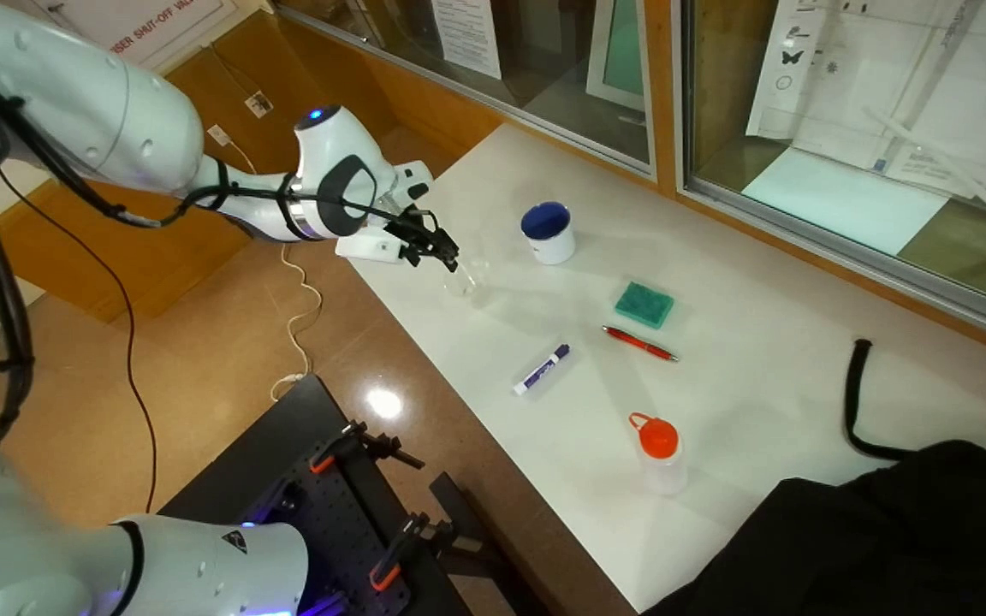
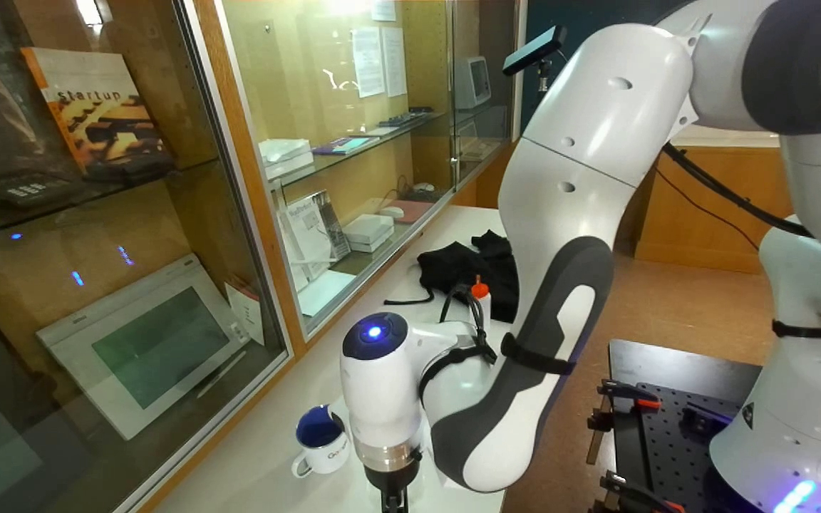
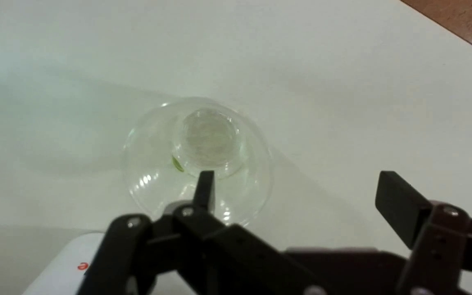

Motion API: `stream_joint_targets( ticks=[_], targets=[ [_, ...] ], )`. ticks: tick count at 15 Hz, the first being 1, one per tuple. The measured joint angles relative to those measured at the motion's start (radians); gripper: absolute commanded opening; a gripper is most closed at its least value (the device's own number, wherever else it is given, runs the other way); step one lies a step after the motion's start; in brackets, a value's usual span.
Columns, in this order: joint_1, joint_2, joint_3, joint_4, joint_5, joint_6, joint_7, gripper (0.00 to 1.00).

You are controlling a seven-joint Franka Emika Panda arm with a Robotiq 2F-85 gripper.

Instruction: Turn the plastic cup on its side

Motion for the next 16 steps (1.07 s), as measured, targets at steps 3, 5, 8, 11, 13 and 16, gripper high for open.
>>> stream_joint_targets(
  ticks=[3,5,8,11,13,16],
  targets=[
    [0.012,0.055,-0.027,0.041,-0.001,0.0,0.024,0.66],
    [0.018,0.089,-0.04,0.069,-0.001,0.001,0.024,0.49],
    [0.021,0.123,-0.044,0.103,-0.001,0.001,0.024,0.27],
    [0.024,0.139,-0.044,0.125,-0.001,0.001,0.024,0.05],
    [0.026,0.141,-0.044,0.131,-0.001,0.001,0.024,0.0],
    [0.031,0.135,-0.044,0.141,-0.001,0.001,0.024,0.02]
  ],
)
